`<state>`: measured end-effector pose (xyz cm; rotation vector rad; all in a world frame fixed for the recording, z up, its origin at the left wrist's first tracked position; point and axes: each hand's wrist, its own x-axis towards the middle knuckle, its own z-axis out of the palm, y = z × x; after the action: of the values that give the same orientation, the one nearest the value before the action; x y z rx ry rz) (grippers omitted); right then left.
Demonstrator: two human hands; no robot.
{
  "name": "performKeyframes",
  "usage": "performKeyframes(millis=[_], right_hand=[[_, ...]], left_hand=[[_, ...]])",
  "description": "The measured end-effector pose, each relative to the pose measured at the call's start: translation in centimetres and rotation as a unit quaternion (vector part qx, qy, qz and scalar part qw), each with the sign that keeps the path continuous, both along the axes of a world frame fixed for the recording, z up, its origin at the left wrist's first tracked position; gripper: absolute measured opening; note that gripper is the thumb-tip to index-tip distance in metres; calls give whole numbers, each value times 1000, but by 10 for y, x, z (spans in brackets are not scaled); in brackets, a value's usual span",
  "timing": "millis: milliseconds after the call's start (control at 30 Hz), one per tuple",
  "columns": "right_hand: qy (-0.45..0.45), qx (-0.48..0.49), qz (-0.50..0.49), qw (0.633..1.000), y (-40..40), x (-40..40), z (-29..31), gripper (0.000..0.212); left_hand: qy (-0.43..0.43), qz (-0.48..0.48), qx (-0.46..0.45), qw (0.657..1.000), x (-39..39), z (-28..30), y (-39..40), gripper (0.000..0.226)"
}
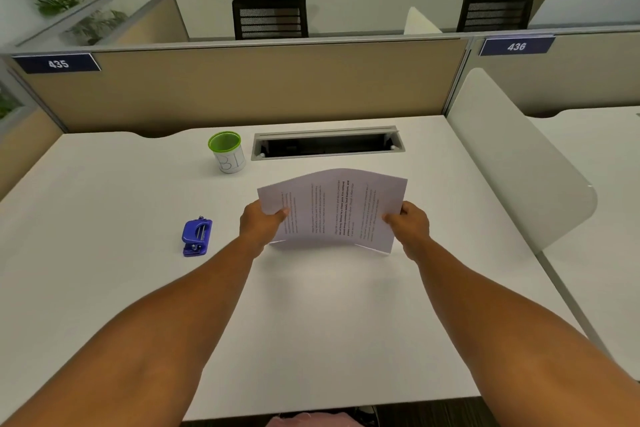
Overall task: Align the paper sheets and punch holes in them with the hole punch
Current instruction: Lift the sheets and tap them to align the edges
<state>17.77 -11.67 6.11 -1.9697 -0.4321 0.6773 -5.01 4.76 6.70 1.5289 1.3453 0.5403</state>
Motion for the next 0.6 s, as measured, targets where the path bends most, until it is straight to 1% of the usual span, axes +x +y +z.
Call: performKeyframes(millis=[67, 167, 233, 300, 367, 433, 600], right_hand=[[-11, -4, -1, 1000, 2, 0, 0, 20], [-24, 2, -2, 1000, 4, 1, 4, 11], [-21, 13, -7, 1000, 5, 2, 6, 11], [-13, 20, -14, 1000, 5, 4, 8, 16], [2, 24, -25, 999, 6, 6, 9, 20], [22, 31, -45, 998, 6, 9, 8, 23], [93, 74, -105, 987, 6, 14, 7, 18]], left_hand=[[12, 5, 3, 1000, 0, -1, 1, 47], [4, 12, 5, 1000, 3, 2, 3, 41], [1, 14, 16, 1000, 7, 6, 6, 36], [3, 29, 30, 999, 10, 10, 9, 33], [2, 50, 31, 998, 11, 12, 11, 38], [-15, 83, 10, 996, 10, 12, 13, 46], [-80, 158, -55, 983, 5, 10, 14, 51]])
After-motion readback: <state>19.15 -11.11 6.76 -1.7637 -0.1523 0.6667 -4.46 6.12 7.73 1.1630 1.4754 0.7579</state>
